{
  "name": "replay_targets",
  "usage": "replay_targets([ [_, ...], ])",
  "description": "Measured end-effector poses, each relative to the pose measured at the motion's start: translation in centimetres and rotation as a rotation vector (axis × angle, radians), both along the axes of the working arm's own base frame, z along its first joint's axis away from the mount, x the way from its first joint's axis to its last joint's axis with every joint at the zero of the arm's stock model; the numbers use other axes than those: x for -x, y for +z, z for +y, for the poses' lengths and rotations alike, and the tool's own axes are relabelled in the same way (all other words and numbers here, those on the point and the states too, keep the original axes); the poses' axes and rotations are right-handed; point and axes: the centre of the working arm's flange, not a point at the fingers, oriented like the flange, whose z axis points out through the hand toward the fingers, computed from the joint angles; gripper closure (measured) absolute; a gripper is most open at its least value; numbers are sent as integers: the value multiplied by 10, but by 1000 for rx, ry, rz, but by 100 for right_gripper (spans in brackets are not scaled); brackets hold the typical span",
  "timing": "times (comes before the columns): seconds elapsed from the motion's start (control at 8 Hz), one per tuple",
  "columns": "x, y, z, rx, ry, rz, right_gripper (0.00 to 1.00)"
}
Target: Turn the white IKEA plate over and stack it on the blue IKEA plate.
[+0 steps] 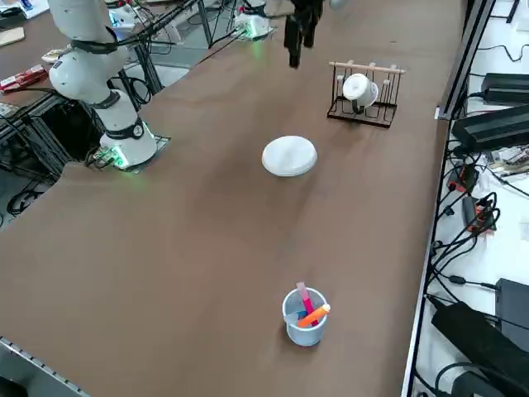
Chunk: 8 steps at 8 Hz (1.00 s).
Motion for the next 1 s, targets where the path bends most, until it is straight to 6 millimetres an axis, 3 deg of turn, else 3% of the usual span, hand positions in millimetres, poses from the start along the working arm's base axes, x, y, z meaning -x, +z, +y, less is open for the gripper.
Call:
replay_targets([
  [0.25, 7, 33, -17, 0, -18, -3, 0],
  [0.62, 7, 35, -33, 12, -7, 3, 0],
  [1.0, 6, 38, -35, 30, 10, -6, 0],
])
